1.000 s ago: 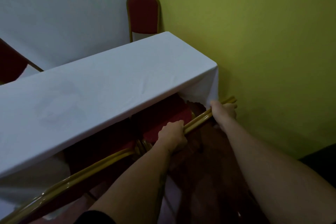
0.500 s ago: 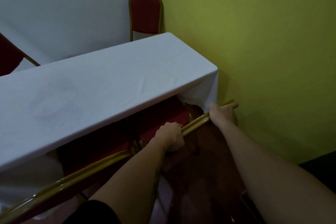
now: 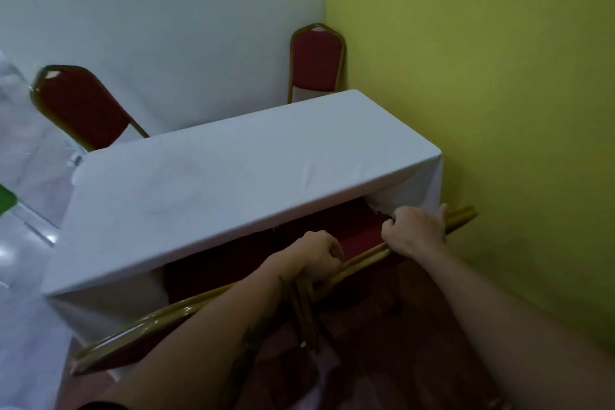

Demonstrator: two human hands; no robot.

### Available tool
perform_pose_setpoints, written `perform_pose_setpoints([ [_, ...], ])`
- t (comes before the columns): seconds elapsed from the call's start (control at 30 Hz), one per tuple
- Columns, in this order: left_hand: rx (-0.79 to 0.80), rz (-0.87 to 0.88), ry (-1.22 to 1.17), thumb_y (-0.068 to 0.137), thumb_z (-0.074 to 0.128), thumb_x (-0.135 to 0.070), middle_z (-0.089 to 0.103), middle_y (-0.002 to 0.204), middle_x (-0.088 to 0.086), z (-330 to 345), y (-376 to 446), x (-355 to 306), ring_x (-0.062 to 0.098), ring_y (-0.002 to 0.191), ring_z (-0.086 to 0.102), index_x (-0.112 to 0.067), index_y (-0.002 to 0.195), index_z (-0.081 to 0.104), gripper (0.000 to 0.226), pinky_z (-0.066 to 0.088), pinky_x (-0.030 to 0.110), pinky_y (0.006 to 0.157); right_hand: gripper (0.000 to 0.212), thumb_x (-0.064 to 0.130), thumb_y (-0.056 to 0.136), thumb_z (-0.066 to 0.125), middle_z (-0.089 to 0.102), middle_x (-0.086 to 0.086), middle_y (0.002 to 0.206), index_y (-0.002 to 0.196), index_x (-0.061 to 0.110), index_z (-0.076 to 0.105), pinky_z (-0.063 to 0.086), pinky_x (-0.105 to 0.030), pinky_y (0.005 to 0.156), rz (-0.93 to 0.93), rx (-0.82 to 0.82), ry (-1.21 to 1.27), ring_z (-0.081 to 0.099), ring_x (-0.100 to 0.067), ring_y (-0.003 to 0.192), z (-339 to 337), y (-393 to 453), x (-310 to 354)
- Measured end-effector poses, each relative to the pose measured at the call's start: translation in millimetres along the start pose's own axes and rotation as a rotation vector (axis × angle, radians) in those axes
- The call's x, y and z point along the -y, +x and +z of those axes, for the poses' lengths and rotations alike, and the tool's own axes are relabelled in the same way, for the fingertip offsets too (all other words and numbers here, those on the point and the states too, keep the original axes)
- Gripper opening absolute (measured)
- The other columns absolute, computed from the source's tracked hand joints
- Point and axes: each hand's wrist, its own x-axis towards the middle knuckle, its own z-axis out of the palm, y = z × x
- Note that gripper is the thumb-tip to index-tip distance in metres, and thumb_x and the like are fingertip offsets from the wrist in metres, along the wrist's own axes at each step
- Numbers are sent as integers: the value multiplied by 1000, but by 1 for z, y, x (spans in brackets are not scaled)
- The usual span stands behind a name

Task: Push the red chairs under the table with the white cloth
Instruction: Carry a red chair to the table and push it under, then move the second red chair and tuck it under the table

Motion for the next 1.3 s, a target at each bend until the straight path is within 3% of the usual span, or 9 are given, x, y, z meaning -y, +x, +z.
perform_pose_setpoints([
  [0.1,-36,-9,4,86,55,-20,72,117,3,-21,-23,22,22,108,67,-21,111,75,31,54,36,96,26,31,87,44,68,-5,90,83,17,65,11,-63,122,-23,36,86,65,-33,103,-4,-4,31],
  [0.2,-81,-25,-7,88,55,-18,71,120,1,-46,-47,52,20,109,66,-21,113,74,31,51,30,93,26,30,87,47,70,-7,100,94,18,69,28,-55,115,-97,38,165,63,-34,106,-12,-13,75],
  [0.27,-111,-38,-17,89,55,-20,70,122,0,-65,-65,78,19,111,64,-23,114,73,32,50,29,93,23,29,87,48,69,-3,91,88,18,68,46,-46,99,-159,26,248,65,-32,95,-16,-21,110],
  [0.33,-140,-49,-18,88,55,-22,69,124,0,-85,-85,109,20,114,63,-26,115,73,33,49,30,96,23,29,87,48,69,-1,88,87,17,68,54,-40,82,-210,37,311,65,-27,84,-19,-29,152],
  [0.53,-226,-78,-63,91,53,-20,68,128,0,-154,-162,226,18,116,62,-21,125,69,37,44,25,95,32,27,90,51,70,-7,116,113,20,72,46,-35,81,-265,46,335,63,-34,104,-19,-63,305],
  [0.67,-298,-135,-154,90,50,-16,69,125,1,-195,-208,312,19,110,65,-20,123,68,39,50,29,97,35,30,91,51,69,-3,121,120,24,69,43,-32,78,-323,64,353,59,-27,96,-10,-76,402],
  [0.83,-355,-199,-197,88,50,-14,69,124,1,-246,-256,398,18,108,66,-20,122,69,39,53,35,99,36,28,90,50,68,-1,119,121,23,68,47,-33,78,-379,111,364,62,-24,98,-9,-82,508],
  [1.03,-446,-246,-203,89,52,-10,69,124,3,-318,-264,479,18,106,67,-19,125,68,40,56,33,95,41,31,89,52,68,-4,126,126,23,67,54,-36,88,-405,121,396,65,-25,105,-9,-51,617],
  [1.3,-451,-259,-71,90,53,0,69,123,5,-422,-224,578,22,108,66,-10,122,69,38,56,32,92,38,25,90,55,71,-6,123,125,20,69,50,-34,83,-376,117,499,62,-27,100,13,44,760],
])
